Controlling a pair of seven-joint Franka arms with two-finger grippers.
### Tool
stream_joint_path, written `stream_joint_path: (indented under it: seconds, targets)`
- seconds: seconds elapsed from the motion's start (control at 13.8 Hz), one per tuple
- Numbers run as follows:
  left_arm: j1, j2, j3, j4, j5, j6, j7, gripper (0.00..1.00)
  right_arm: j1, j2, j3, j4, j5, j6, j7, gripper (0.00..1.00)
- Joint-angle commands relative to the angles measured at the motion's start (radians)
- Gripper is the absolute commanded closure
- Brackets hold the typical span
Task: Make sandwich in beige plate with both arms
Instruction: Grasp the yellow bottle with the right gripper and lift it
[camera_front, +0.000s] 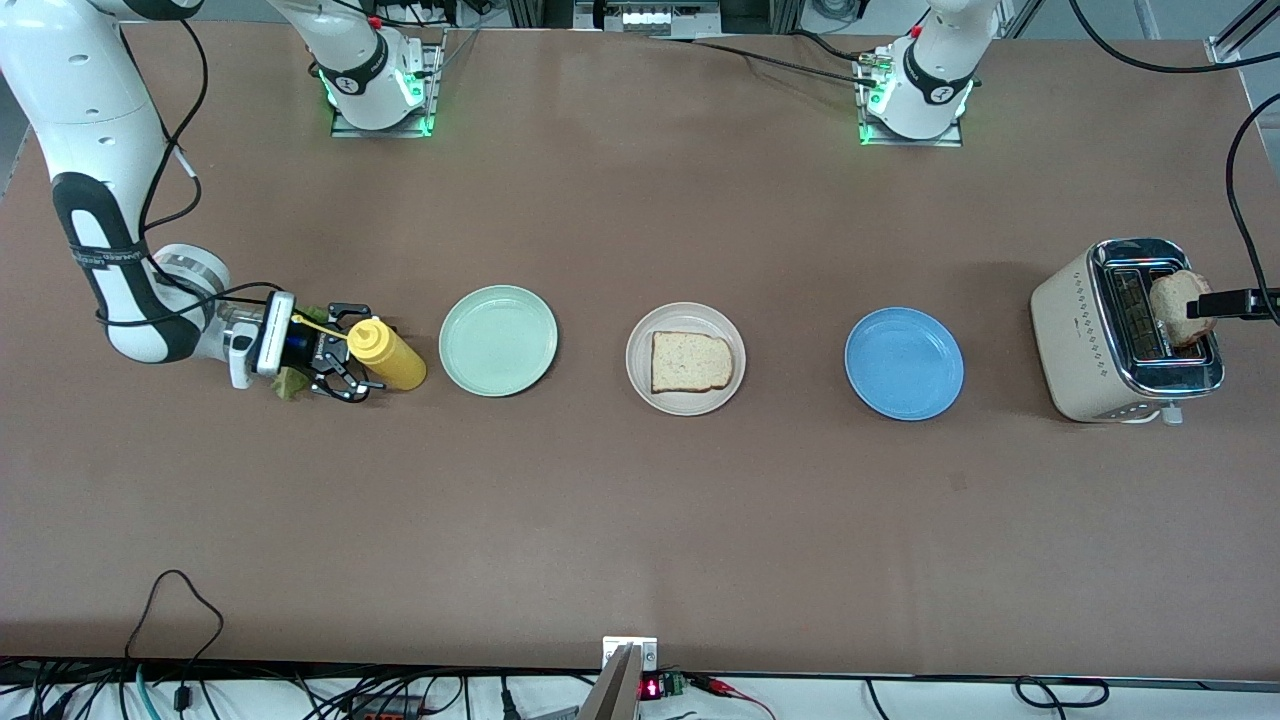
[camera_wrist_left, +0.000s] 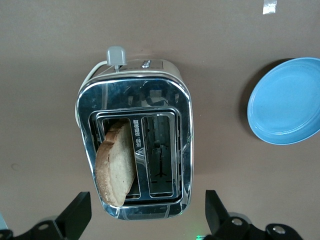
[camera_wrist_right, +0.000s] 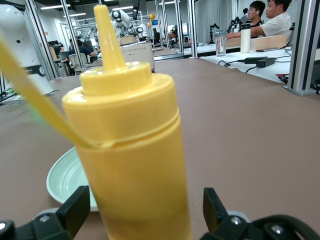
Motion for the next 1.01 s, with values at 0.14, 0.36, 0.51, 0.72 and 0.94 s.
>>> stream_joint_path:
  seconds: [0.14, 0.36, 0.51, 0.72, 0.94]
  targets:
    - [-0.003, -0.018, -0.012, 0.020, -0.016, 0.017, -0.030, 0.00, 0.003, 0.010, -0.002, 0.032, 0.017, -0.009, -0.050, 0.66]
    - [-0.001, -0.063, -0.012, 0.018, -0.079, 0.051, -0.099, 0.00, 0.021, 0.002, -0.002, 0.055, 0.007, -0.011, -0.030, 1.00]
    - [-0.004, -0.106, -0.022, 0.018, -0.142, 0.052, -0.175, 0.00, 0.038, 0.001, -0.003, 0.063, 0.006, -0.009, -0.015, 1.00]
    - [-0.012, -0.137, -0.093, 0.018, -0.150, 0.052, -0.255, 0.00, 0.064, -0.025, -0.003, 0.098, -0.046, -0.009, 0.112, 1.00]
    - [-0.014, -0.160, -0.188, 0.018, -0.135, 0.048, -0.337, 0.00, 0.112, -0.123, -0.010, 0.102, -0.112, 0.007, 0.281, 1.00]
